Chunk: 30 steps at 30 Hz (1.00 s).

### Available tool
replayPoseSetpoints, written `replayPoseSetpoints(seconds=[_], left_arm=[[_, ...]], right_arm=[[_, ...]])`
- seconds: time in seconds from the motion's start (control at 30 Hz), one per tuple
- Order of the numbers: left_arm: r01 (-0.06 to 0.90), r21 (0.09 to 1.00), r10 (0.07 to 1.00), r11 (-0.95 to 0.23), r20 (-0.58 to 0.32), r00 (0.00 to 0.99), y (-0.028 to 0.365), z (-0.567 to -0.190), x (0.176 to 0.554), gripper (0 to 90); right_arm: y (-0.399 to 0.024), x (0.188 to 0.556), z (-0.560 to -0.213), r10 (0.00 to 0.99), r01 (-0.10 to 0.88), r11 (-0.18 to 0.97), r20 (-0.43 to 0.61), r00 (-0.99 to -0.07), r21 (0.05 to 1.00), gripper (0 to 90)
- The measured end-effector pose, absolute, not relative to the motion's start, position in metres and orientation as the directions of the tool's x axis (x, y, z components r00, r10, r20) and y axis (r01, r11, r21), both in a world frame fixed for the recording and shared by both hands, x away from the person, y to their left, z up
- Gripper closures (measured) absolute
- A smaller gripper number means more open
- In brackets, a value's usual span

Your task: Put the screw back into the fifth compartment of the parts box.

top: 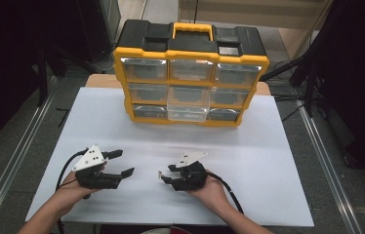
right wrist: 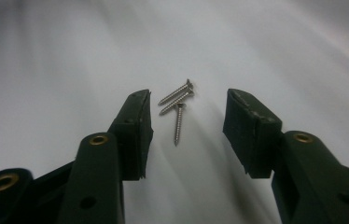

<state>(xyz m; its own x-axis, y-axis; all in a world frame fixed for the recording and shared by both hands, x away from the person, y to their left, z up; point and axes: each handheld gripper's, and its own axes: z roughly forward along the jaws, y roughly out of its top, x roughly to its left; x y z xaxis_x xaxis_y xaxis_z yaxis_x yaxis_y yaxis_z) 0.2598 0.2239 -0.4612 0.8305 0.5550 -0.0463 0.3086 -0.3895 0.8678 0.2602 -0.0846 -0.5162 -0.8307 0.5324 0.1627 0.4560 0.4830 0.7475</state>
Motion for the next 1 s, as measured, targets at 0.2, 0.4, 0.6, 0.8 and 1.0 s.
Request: replayPoseSetpoints(seconds=[0.2, 0.4, 0.6, 0.8, 1.0], left_arm=[[0.308, 0.869, 0.561, -0.387, -0.043, 0.827, 0.224, -0.461, 0.260, 25.7], [0.306, 0.869, 0.561, -0.389, -0.041, 0.827, 0.224, -0.461, 0.260, 25.7], [0.298, 0.873, 0.566, -0.386, -0.032, 0.824, 0.224, -0.461, 0.260, 25.7], [0.295, 0.874, 0.562, -0.386, -0.031, 0.826, 0.223, -0.460, 0.259, 25.7], [0.296, 0.877, 0.561, -0.379, -0.037, 0.827, 0.224, -0.459, 0.259, 25.7]], right_arm=[[-0.079, 0.258, -0.518, 0.564, 0.447, 0.507, 0.108, -0.819, 0.737, 66.7], [-0.075, 0.255, -0.518, 0.563, 0.411, 0.536, 0.051, -0.825, 0.738, 74.6], [-0.074, 0.254, -0.518, 0.545, 0.405, 0.541, 0.059, -0.836, 0.737, 87.9], [-0.075, 0.256, -0.518, 0.553, 0.445, 0.514, 0.114, -0.826, 0.733, 88.6], [-0.075, 0.257, -0.518, 0.554, 0.451, 0.509, 0.123, -0.824, 0.733, 88.6]])
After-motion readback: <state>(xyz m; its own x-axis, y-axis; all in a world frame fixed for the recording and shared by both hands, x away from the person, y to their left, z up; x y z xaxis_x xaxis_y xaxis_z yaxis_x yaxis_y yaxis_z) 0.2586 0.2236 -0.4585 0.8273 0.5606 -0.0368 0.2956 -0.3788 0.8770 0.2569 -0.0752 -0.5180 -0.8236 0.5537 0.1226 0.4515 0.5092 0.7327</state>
